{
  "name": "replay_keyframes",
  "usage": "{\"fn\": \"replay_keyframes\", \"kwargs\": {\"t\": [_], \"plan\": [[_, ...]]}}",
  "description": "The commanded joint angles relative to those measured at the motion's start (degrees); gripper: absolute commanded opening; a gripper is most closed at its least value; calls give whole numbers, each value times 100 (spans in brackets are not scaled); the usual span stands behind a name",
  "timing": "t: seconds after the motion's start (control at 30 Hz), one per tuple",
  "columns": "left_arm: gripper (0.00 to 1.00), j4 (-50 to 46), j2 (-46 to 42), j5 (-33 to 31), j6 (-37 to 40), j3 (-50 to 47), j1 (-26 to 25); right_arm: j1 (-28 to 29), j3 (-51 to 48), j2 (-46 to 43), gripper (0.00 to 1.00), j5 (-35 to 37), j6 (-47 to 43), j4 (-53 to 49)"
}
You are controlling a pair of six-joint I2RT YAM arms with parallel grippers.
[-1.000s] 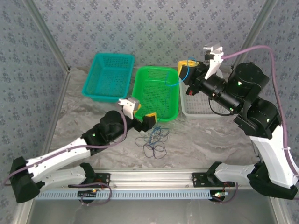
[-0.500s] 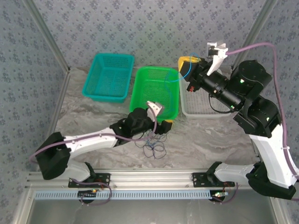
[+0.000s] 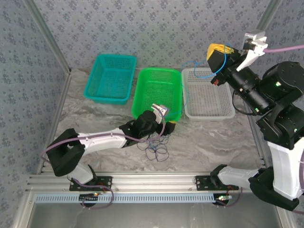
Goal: Untangle the cables
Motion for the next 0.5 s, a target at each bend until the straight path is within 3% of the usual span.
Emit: {"fn": "replay_keyframes", "kwargs": {"t": [0.0,0.33,0.47], "plan": [[78,-201,-403,-313,-72,-171,-21,-549,-317,200,0,85,-272,-222],[81,-681,-1381,-1086,-273,-969,-14,-2392,-1176,450,0,-970,159,702],[82,-918,-1790,-1383,-300,-1262,-14,-2752,-1265,596,0,-1218,258,758]]}}
